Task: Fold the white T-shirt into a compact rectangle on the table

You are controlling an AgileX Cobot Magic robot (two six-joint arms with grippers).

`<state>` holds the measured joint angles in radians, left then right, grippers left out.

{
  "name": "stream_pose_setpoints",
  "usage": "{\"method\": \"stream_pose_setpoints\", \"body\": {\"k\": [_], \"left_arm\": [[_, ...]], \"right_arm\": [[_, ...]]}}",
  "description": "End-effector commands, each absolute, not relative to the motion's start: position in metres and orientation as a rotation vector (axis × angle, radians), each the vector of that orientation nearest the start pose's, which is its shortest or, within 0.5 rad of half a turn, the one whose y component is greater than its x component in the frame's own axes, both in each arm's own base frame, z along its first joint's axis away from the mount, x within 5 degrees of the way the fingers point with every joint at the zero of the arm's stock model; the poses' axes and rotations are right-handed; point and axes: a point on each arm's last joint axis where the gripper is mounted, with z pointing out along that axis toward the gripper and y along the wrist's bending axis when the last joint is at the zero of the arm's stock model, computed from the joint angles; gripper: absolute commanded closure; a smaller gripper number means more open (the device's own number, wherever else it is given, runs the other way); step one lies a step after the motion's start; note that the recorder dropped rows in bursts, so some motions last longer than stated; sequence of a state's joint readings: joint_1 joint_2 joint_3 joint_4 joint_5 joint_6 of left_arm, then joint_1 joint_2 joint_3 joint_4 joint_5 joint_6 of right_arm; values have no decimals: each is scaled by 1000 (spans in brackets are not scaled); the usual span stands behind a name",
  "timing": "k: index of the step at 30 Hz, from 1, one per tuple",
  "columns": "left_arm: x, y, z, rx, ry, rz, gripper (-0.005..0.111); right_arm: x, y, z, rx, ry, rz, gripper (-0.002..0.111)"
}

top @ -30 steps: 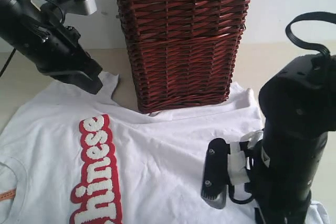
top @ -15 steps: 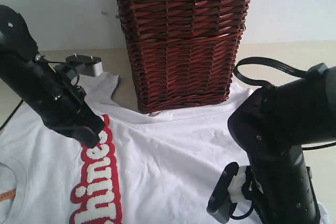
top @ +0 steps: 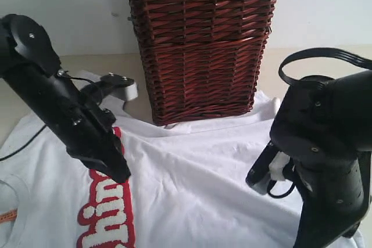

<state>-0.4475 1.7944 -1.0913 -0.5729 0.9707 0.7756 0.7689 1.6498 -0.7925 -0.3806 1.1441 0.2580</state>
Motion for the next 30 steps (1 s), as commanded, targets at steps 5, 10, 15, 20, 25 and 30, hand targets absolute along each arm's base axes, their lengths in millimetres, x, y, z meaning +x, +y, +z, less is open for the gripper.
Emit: {"method": "stream_pose_setpoints", "body": {"k": [5,10,15,20,25,30], "left_arm": [[236,-218,180,1655,2577,-664,107],[238,-217,179,1630,2592,-630,107],[239,-217,179,1624,2590,-623,107],[240,-217,179,1616,2581,-613,107],[241,-218,179,1609,2573,-602,107],[240,-219,179,1594,2585,-639,107]], "right_arm": [[182,104,143,-1207,2950,-840,60],[175,103,128,-1258,2912,-708,59],[184,115,118,-1270,2816,-547,61],[184,105,113,-1414,2870,-810,92],[199,110,143,-1353,2841,-928,108],[189,111,155,-1579,2864,-814,81]]}}
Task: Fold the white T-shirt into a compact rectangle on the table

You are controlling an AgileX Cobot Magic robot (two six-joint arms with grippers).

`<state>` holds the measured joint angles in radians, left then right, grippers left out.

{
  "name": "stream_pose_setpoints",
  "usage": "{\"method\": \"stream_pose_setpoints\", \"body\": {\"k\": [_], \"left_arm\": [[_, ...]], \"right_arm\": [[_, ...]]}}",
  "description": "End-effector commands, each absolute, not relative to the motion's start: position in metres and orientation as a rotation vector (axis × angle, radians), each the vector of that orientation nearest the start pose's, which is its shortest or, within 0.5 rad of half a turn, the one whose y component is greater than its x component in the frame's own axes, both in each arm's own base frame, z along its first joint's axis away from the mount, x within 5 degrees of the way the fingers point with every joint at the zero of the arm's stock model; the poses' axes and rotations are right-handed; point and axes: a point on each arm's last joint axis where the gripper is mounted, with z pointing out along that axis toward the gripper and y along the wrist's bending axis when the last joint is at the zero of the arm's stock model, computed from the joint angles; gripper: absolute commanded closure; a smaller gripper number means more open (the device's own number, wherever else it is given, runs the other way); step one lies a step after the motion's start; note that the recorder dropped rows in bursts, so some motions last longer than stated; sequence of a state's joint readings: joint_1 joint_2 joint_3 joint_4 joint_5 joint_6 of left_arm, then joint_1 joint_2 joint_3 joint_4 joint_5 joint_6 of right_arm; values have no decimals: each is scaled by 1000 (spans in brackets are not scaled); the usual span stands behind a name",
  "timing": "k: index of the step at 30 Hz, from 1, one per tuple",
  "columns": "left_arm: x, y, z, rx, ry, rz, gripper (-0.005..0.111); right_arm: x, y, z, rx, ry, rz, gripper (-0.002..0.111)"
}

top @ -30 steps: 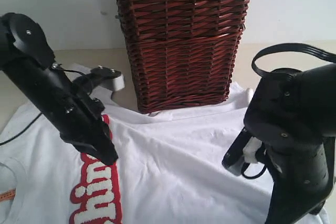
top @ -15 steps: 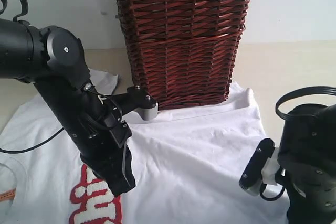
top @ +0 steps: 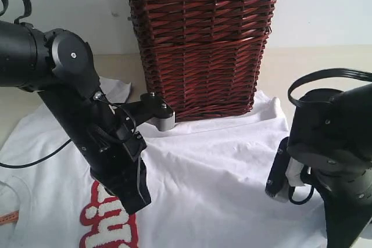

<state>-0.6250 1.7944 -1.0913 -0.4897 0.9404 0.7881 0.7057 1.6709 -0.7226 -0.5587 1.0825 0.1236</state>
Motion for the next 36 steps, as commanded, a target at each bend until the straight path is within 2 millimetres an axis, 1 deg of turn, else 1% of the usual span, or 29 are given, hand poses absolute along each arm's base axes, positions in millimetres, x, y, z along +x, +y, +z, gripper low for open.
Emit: {"method": "stream_pose_setpoints", "body": {"k": [1,2,3,4,5,6,8,10,11,13,14,15,17,18,19,21,23,26,29,30,31,33,35,36], "left_arm": [[238,-219,180,1601,2588,-666,107],[236,-220,181,1606,2589,-697,107],[235,-221,182,1625,2576,-734,107],[231,-224,184,1635,2560,-807,107],[229,-227,185,1656,2530,-865,107],[225,-231,187,1676,2495,-924,107],[220,-239,190,1684,2455,-983,107],[213,-249,190,1701,2426,-995,107],[209,-253,190,1716,2411,-988,107],[198,-265,189,1767,2354,-962,107],[195,-270,189,1778,2330,-946,107],[190,-277,189,1788,2302,-929,107],[180,-287,188,1809,2254,-903,107],[174,-292,188,1831,2234,-900,107],[169,-295,187,1850,2219,-900,107],[164,-298,187,1871,2207,-903,107],[163,-299,188,1869,2207,-911,107],[166,-303,189,1799,2201,-922,107],[170,-315,183,1678,2175,-867,107],[170,-320,179,1639,2176,-853,107],[169,-326,174,1608,2183,-852,107],[163,-337,163,1604,2218,-876,107],[155,-349,148,1605,2258,-903,107],[151,-356,142,1609,2266,-906,107]], "right_arm": [[185,112,156,-1627,2886,-769,68],[184,112,157,-1641,2894,-741,62],[183,113,159,-1636,2894,-723,58],[183,113,162,-1625,2886,-710,55],[185,115,165,-1610,2876,-701,54],[188,116,170,-1551,2874,-697,54],[196,121,182,-1401,2846,-701,56],[206,124,192,-1271,2761,-687,63],[212,125,196,-1194,2692,-667,69],[227,126,203,-984,2576,-599,86],[236,125,204,-840,2538,-537,98],[245,122,205,-682,2528,-444,108],[262,116,199,-480,2524,-248,108],[270,110,194,-419,2536,-190,108],[276,108,191,-386,2520,-130,108],[293,97,179,-320,2518,-78,108],[310,88,164,-286,2534,-67,108],[329,82,139,-327,2593,-99,108],[344,89,116,-407,2658,-84,108],[346,92,111,-407,2676,-53,108],[350,95,107,-447,2686,-23,108],[353,102,102,-545,2717,29,108],[357,106,102,-597,2740,95,108],[358,108,103,-594,2742,117,108]]}}
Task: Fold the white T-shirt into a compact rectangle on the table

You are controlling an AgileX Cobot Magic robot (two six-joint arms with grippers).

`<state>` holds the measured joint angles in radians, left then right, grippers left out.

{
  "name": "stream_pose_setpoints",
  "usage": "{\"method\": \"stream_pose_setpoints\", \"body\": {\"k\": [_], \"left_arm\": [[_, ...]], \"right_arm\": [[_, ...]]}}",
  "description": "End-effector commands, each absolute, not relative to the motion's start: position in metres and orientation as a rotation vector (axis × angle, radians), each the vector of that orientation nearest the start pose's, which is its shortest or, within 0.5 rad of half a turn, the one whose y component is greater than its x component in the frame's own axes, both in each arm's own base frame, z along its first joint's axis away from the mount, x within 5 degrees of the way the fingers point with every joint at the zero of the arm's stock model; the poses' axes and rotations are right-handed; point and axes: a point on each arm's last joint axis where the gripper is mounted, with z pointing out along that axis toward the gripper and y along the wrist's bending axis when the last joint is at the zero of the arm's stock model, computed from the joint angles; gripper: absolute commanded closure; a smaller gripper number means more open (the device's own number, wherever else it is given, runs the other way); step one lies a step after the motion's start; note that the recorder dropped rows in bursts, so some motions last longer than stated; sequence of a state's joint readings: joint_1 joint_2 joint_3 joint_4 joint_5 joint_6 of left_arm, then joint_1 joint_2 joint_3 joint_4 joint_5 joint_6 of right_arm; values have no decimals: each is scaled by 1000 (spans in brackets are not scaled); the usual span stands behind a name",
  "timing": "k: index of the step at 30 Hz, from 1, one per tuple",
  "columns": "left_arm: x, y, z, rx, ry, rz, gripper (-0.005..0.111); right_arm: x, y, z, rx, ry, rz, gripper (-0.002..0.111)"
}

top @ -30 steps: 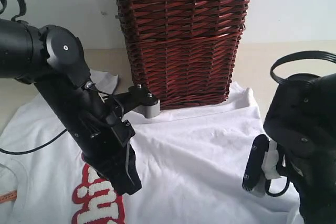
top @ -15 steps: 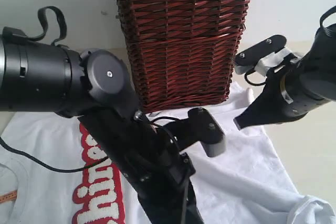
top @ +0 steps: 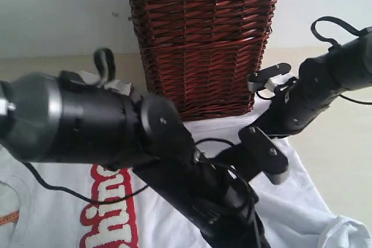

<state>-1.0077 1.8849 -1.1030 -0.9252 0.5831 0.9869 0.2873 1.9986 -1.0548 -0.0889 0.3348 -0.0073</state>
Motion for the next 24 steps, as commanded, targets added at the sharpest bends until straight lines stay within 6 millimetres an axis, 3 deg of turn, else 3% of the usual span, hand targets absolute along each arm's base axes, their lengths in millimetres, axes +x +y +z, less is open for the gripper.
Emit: {"method": "stream_pose_setpoints", "body": {"k": [1,7,9,13,20,24], "left_arm": [[149,-363,136,1593,2273,-904,107],[146,-394,116,1480,2344,-913,107],[141,-399,109,1534,2381,-950,107],[123,-397,101,1682,2426,-1015,107],[106,-392,91,1789,2483,-944,107],[87,-389,91,1942,2482,-961,107]], "right_arm": [[360,109,104,-593,2738,135,108],[360,110,107,-614,2751,136,108],[360,110,107,-616,2757,137,108],[360,110,107,-616,2757,137,108],[360,110,107,-618,2756,135,108],[360,108,106,-651,2748,111,108]]}}
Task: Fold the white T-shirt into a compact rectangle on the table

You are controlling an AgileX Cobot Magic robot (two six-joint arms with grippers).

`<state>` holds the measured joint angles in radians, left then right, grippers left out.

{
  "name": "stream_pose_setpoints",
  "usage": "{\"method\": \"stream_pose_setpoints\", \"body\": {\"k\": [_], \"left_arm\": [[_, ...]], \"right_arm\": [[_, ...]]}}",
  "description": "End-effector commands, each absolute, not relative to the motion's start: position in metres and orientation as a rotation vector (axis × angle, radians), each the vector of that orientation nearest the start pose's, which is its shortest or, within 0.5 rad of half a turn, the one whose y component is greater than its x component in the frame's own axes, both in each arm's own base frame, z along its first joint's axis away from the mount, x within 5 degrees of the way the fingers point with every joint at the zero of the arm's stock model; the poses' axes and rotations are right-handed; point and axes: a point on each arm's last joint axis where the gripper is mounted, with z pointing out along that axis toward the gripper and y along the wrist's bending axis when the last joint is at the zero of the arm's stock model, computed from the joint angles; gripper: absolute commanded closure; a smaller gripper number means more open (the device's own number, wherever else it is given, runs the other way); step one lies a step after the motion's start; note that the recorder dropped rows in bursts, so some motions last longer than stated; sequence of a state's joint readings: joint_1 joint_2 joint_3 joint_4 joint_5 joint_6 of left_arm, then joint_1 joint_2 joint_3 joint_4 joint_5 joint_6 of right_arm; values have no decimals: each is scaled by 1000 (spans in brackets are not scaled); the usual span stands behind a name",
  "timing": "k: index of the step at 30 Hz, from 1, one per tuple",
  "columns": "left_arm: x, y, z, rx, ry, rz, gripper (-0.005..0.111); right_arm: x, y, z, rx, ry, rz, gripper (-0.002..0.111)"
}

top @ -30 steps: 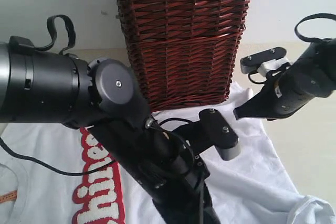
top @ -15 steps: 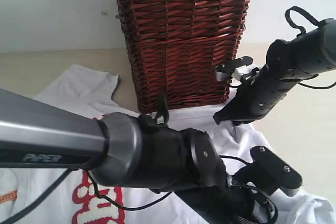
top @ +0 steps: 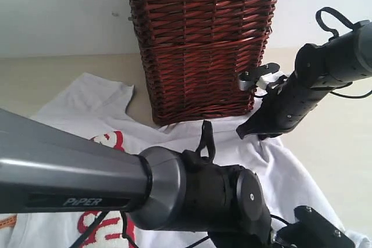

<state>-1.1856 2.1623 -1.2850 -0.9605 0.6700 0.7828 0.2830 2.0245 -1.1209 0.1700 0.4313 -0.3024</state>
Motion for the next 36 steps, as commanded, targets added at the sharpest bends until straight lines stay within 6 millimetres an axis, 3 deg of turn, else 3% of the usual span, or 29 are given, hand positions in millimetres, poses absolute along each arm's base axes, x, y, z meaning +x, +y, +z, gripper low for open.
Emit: {"method": "stream_pose_setpoints", "body": {"k": [1,4,8,12,16,21,27,31,36], "left_arm": [[84,-388,91,1994,2464,-944,107],[75,-386,90,2073,2450,-932,107],[77,-388,95,2054,2411,-927,107],[86,-388,124,2009,2328,-944,107],[106,-371,165,1946,2255,-872,107],[158,-314,194,1622,2384,-705,107],[238,-215,200,946,2583,-535,107],[268,-158,180,635,2760,-465,107],[275,-106,138,438,3026,-342,107]], "right_arm": [[360,108,106,-656,2746,107,108],[361,105,106,-658,2749,98,108],[360,103,106,-668,2764,91,108],[359,101,107,-704,2769,61,108],[360,100,125,-678,2720,39,108],[354,97,162,-662,2665,33,106],[342,80,177,-555,2792,-123,88],[331,81,203,-549,2768,-58,79],[314,87,248,-531,2654,100,77]]}}
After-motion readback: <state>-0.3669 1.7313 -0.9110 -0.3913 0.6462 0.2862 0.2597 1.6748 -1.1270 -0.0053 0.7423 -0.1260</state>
